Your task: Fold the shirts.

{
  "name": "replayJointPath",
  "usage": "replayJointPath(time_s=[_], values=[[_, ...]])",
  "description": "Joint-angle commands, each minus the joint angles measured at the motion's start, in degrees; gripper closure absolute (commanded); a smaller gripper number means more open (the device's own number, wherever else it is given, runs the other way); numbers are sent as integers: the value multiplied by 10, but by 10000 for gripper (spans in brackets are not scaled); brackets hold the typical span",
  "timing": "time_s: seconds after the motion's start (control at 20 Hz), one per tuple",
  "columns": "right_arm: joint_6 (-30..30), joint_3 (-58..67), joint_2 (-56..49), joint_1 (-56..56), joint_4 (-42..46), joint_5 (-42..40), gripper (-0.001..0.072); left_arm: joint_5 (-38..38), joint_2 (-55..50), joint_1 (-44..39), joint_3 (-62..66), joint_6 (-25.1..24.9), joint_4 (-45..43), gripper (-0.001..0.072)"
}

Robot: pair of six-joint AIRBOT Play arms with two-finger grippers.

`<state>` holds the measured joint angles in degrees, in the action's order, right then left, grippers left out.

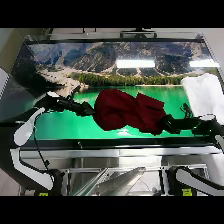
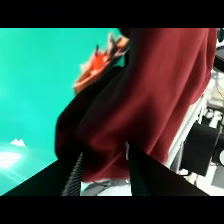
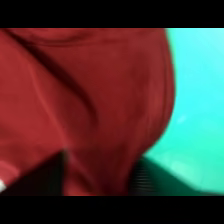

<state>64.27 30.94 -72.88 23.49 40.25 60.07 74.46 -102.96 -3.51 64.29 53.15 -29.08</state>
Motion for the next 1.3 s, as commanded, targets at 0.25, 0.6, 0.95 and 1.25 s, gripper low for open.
replayJointPath(time_s=[0.25,0.6,0.95,1.25], values=[[-86,34,-12,-11,-111,33,691,37,-27,-33,78,-2,21,704],[-79,60,36,-11,-110,34,691,66,-20,-29,123,14,16,687],[-79,58,36,-11,-107,37,691,47,-19,30,123,54,-98,-5],[-79,58,36,-11,-108,36,691,25,-42,-36,123,38,-85,3]])
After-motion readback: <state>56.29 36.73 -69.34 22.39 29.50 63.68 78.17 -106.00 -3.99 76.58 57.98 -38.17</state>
